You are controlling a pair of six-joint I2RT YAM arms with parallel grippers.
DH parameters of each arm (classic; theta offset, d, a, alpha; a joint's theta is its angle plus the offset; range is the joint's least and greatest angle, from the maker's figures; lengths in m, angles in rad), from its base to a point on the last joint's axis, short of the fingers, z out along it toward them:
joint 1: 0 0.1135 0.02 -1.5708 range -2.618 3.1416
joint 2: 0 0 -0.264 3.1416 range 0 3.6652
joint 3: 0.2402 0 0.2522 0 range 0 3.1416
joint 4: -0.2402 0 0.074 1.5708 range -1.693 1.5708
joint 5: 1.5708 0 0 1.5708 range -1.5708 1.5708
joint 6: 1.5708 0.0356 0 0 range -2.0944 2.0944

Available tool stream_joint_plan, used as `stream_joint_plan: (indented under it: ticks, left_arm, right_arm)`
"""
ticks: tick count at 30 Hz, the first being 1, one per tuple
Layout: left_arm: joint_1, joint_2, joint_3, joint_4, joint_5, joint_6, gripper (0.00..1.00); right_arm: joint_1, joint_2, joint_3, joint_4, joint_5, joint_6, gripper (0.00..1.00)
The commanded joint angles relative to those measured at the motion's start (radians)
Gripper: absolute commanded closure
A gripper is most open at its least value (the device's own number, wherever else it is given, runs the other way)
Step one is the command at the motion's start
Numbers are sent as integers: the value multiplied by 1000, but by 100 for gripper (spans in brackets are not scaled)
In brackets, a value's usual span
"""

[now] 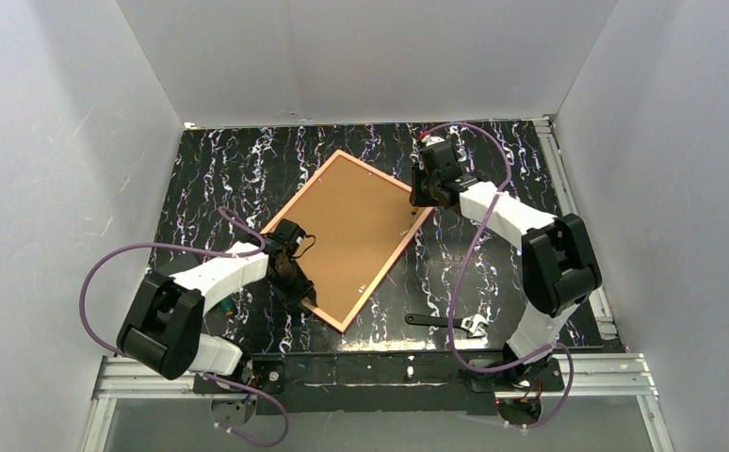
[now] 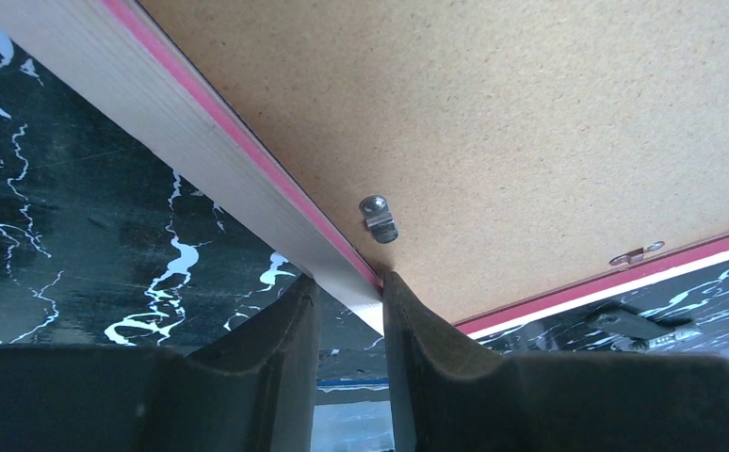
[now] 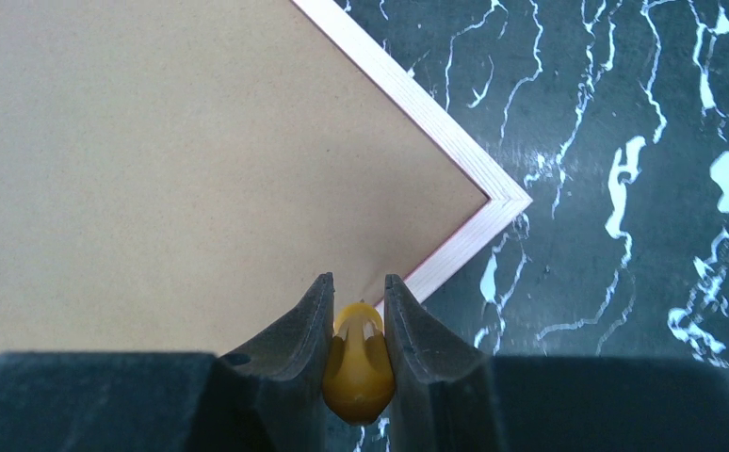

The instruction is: Take the photo out of the frame

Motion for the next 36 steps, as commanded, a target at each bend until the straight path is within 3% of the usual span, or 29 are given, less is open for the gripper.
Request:
stream_joint_plan:
  ticks: [1,10,15,17,18,20,21,25,30,33,36]
  left_arm:
    - [-11,37,34,-172,-1,159,100]
    - [-5,73,165,-289,-153,493,100]
    - [30,119,273,-348,-233,577,100]
    - [52,157,352,-388,-247,606,93]
    - [58,176,378,-403,-261,614,84]
    - [80,209,459,-467,-291,616,54]
    - [91,219,483,-488,-300,614,46]
    - [116,188,536,-533,-300,592,33]
    - [116,69,500,-549,-132,455,30]
    - [116,-63,368,-490,-33,192,31]
    - [104,-231,156,-281,26,-103,29]
  right_arm:
    - [-1,-162,-2,-58,-17,0,99]
    - [-2,-495,-283,-196,-73,119,99]
    - [-2,-683,-433,-200,-100,179,99]
    - [-2,-749,-468,-215,-104,194,99]
    - [-1,-782,-480,-224,-108,201,99]
    - [-2,-837,-500,-244,-120,216,99]
    - [-1,-865,-506,-257,-122,220,99]
    - [0,-965,-527,-321,-119,225,99]
    - [0,-1043,-536,-354,-175,236,99]
    - [0,-1074,-538,-384,-232,240,99]
    - [0,-1104,-535,-435,-298,239,99]
